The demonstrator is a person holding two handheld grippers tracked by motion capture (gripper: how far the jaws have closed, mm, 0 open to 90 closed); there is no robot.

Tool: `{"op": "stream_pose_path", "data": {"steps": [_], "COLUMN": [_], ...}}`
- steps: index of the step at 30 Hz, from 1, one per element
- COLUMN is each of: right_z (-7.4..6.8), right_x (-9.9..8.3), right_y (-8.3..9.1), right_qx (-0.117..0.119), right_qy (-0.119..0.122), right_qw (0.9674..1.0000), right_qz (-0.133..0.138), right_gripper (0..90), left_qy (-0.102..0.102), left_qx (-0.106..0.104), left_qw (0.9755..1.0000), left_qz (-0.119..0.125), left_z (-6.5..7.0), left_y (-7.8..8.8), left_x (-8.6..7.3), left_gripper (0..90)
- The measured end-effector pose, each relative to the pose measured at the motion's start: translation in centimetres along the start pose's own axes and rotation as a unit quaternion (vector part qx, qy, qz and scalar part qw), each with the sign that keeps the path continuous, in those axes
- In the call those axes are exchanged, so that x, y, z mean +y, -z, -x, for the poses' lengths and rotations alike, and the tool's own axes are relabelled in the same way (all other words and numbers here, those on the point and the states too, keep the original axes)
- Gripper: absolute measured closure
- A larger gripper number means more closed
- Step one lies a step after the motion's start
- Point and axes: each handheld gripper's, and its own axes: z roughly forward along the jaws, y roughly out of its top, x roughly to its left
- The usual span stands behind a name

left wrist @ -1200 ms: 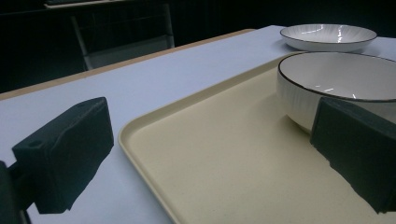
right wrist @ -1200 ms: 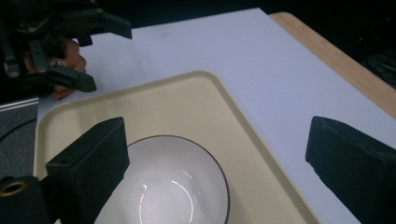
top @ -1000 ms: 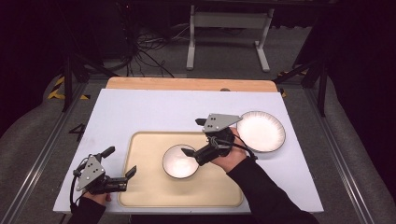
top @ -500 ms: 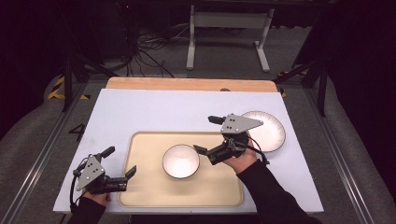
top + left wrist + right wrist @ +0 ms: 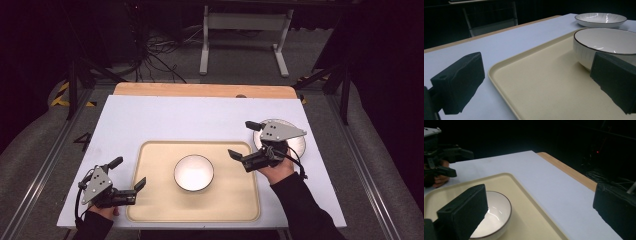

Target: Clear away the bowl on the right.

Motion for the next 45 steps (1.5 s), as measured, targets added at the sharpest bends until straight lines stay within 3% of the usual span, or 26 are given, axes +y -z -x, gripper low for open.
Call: {"op": "stream_pose_path", "data": {"steps": [12,14,17,19,21,24,39,45], "right_z": [2.0,2.2,2.2,2.2,2.4,2.7,2.6,2.2], "right_x": [-1.6,-2.0,-2.8,-3.3,-3.9,-4.9,-9.1,-10.3], "right_y": [2.0,2.3,2.8,3.1,3.2,3.3,3.0,2.9], "right_qx": [-0.051,-0.067,-0.087,-0.099,-0.095,-0.092,-0.083,-0.084], "right_qy": [0.005,0.017,0.042,0.037,0.015,0.002,-0.031,-0.031], "right_qw": [0.9987,0.9975,0.9937,0.9923,0.9938,0.9939,0.9951,0.9952], "right_qz": [0.002,0.013,0.056,0.063,0.056,0.060,0.044,0.040], "right_gripper": [0.0,0.0,0.0,0.0,0.0,0.0,0.0,0.0], "left_qy": [-0.001,0.000,-0.001,-0.001,-0.001,-0.001,-0.001,-0.001], "left_qx": [0.000,0.000,0.000,0.001,0.000,0.000,0.000,0.000], "left_qw": [1.0000,1.0000,1.0000,1.0000,1.0000,1.0000,1.0000,1.0000], "left_qz": [0.001,0.001,0.000,0.000,0.000,-0.001,-0.002,-0.002], "left_z": [0.0,0.0,0.0,0.0,0.0,0.0,0.0,0.0], "left_y": [0.0,0.0,0.0,0.0,0.0,0.0,0.0,0.0], "left_x": [0.0,0.0,0.0,0.0,0.0,0.0,0.0,0.0], "left_gripper": [0.1,0.1,0.1,0.1,0.2,0.1,0.1,0.2]}}
